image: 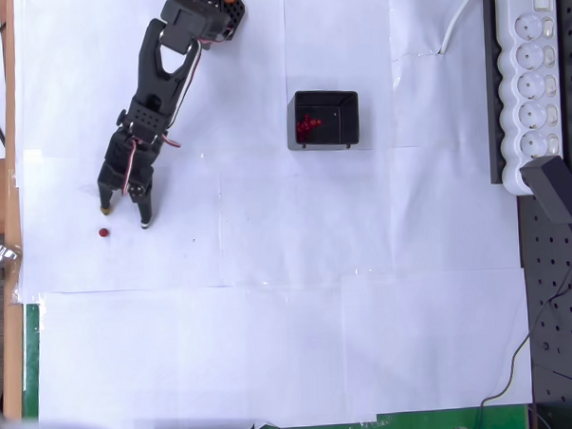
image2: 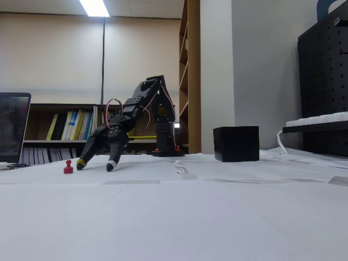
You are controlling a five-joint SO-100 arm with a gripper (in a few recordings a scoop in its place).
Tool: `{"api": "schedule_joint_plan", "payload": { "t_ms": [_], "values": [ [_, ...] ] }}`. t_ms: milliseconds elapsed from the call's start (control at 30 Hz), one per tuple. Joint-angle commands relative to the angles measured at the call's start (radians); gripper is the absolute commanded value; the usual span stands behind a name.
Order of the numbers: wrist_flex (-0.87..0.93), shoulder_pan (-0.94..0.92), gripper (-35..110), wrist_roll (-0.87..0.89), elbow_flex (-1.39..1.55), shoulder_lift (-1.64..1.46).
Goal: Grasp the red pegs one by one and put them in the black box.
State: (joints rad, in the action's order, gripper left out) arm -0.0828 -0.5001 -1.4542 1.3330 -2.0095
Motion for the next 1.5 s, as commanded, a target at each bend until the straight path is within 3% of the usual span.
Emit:
{"api": "schedule_joint_plan", "payload": {
  "t_ms": [0, 1467],
  "values": [
    [-0.040, -0.028, 31, 0.003, 0.077, -0.031],
    [-0.107, -0.052, 24, -0.041, 0.195, -0.178]
  ]
}}
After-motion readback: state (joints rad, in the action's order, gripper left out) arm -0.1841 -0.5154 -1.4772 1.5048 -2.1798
